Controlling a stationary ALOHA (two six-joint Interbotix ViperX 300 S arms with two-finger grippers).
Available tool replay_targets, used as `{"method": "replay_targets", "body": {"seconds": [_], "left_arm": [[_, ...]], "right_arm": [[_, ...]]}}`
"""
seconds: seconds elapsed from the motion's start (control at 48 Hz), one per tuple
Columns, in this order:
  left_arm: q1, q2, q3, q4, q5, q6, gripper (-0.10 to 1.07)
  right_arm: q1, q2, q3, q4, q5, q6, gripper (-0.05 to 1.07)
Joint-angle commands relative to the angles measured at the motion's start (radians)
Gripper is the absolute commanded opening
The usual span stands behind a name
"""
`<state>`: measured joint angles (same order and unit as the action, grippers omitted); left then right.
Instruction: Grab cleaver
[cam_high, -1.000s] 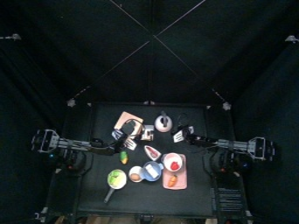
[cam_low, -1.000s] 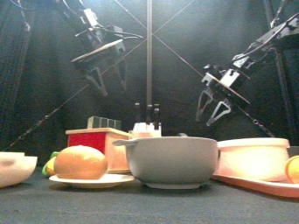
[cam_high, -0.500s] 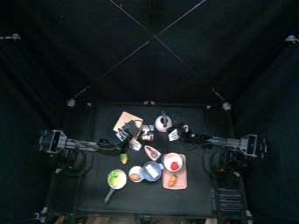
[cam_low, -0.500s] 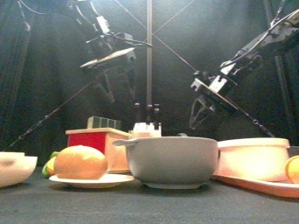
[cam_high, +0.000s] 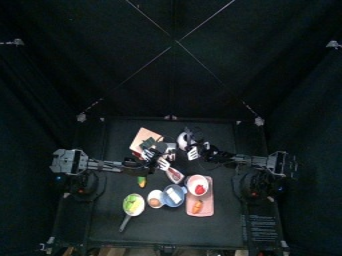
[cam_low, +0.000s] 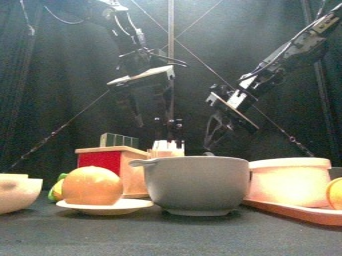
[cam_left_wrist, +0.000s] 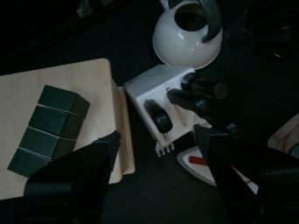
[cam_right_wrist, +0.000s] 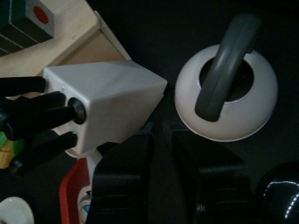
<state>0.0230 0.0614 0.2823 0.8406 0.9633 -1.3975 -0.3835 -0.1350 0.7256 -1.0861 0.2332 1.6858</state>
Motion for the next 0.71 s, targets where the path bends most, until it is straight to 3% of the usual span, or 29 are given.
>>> {"method": "replay_targets", "body": {"seconds": [0.0, 0.312, 0.688], "left_arm": [[0.02, -0.003, -0.037, 0.003, 0.005, -0.009, 1.0], [0.051, 0.008, -0.034, 0.006, 0.005, -0.109, 1.0], [0.051, 0.026, -0.055, -0.008, 0.037, -0.115, 1.0]], "right_arm": [[-0.006, -0.005, -0.029, -0.003, -0.005, -0.002, 0.6], [-0.014, 0.014, -0.034, 0.003, -0.005, 0.008, 0.6], [-0.017, 0.06, -0.075, 0.009, -0.005, 0.0, 0.6]]}}
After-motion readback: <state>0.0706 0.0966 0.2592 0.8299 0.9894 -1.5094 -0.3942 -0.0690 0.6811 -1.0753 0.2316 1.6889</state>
